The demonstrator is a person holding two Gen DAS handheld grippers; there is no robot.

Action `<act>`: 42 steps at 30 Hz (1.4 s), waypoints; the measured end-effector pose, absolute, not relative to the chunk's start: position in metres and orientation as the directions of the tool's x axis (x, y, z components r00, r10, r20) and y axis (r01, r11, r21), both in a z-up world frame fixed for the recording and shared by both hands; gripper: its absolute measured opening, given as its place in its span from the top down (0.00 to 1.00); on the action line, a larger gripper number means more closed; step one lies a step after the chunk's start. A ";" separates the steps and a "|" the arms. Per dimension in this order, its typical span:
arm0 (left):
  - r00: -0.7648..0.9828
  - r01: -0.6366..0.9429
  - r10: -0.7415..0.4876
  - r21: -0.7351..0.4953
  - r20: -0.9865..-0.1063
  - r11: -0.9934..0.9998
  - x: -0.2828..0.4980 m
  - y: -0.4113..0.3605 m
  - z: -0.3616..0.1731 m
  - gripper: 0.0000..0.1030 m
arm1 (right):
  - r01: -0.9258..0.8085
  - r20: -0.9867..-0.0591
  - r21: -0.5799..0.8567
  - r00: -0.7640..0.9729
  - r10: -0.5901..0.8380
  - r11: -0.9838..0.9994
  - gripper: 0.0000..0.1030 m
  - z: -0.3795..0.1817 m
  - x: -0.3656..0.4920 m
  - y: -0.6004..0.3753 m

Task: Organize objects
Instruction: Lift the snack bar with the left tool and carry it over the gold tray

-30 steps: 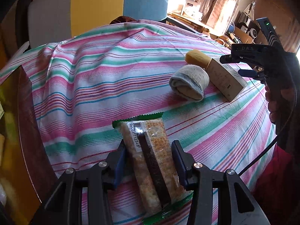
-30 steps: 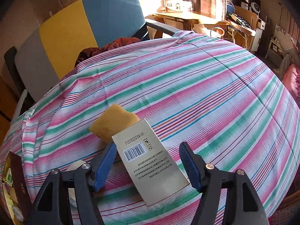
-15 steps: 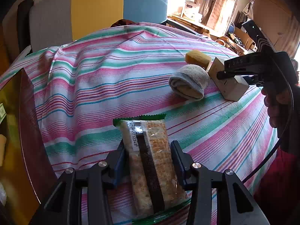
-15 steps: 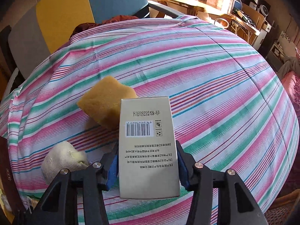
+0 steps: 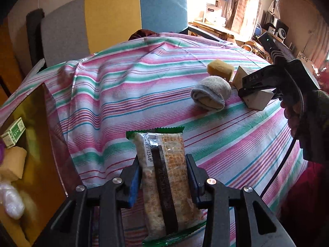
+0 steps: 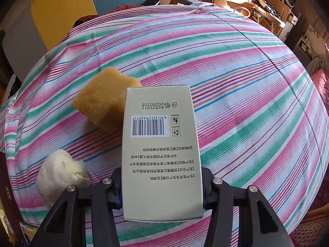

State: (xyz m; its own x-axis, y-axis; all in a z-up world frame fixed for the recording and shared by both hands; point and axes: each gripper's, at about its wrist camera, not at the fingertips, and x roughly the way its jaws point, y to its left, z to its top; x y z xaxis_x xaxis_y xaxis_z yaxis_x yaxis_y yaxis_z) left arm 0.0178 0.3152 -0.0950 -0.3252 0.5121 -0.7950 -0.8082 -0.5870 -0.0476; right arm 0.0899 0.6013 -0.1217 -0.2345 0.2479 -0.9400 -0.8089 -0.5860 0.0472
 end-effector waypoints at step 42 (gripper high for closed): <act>-0.534 -0.394 0.407 -0.208 -0.741 -0.895 -0.053 0.081 -0.038 0.61 | -0.814 -0.864 0.000 -0.292 0.410 -0.581 0.51 -0.086 0.091 0.584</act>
State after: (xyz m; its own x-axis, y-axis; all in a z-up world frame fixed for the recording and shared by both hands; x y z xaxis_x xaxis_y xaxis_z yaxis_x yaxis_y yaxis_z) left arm -0.0530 0.0809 -0.0384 -0.5339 0.4069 -0.7412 -0.3942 -0.8953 -0.2076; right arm 0.0910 0.5839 -0.0860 -0.2921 0.4096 -0.8642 -0.8142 -0.5806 -0.0001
